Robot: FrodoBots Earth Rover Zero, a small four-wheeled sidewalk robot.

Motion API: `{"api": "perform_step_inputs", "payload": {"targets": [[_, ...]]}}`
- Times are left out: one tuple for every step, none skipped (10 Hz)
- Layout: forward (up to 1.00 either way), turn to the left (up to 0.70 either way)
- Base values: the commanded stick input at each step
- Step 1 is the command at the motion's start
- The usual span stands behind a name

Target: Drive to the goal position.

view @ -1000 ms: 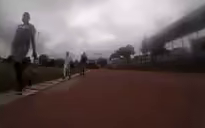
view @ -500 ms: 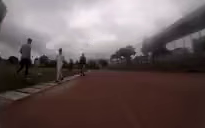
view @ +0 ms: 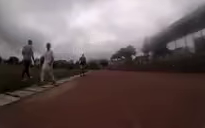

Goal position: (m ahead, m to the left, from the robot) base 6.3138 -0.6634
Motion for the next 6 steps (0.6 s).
{"api": "perform_step_inputs", "payload": {"targets": [[0.7, 0.0], [0.7, 0.0], [0.7, 0.0], [0.7, 0.05], [0.7, 0.01], [0.7, 0.0]]}}
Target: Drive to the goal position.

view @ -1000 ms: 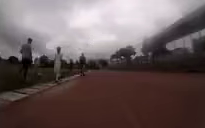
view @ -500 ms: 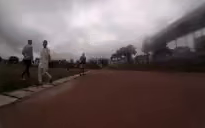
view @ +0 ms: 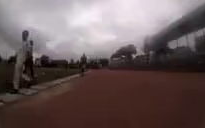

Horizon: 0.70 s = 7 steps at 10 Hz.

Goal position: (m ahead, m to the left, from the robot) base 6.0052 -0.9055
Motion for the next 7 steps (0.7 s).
{"api": "perform_step_inputs", "payload": {"targets": [[0.7, 0.0], [0.7, 0.0], [0.7, 0.04], [0.7, 0.01], [0.7, 0.0], [0.7, 0.0], [0.7, 0.06]]}}
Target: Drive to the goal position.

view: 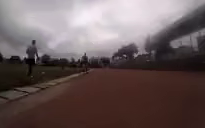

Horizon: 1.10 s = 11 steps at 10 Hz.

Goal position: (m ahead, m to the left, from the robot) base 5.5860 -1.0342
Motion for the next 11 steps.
{"api": "perform_step_inputs", "payload": {"targets": [[0.7, 0.01], [0.7, 0.08], [0.7, 0.0], [0.7, 0.0], [0.7, 0.05], [0.7, 0.06], [0.7, 0.02], [0.7, 0.14], [0.7, 0.04], [0.7, 0.1], [0.7, 0.01]]}}
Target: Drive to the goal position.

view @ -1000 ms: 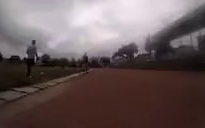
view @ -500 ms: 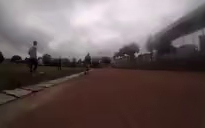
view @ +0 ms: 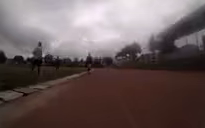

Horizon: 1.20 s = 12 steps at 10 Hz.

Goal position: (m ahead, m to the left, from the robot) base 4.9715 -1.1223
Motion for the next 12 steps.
{"api": "perform_step_inputs", "payload": {"targets": [[0.7, 0.0], [0.7, 0.0], [0.7, 0.08], [0.7, 0.08], [0.7, 0.05], [0.7, 0.02], [0.7, 0.02], [0.7, 0.03], [0.7, 0.14], [0.7, 0.31], [0.7, 0.08], [0.7, 0.0]]}}
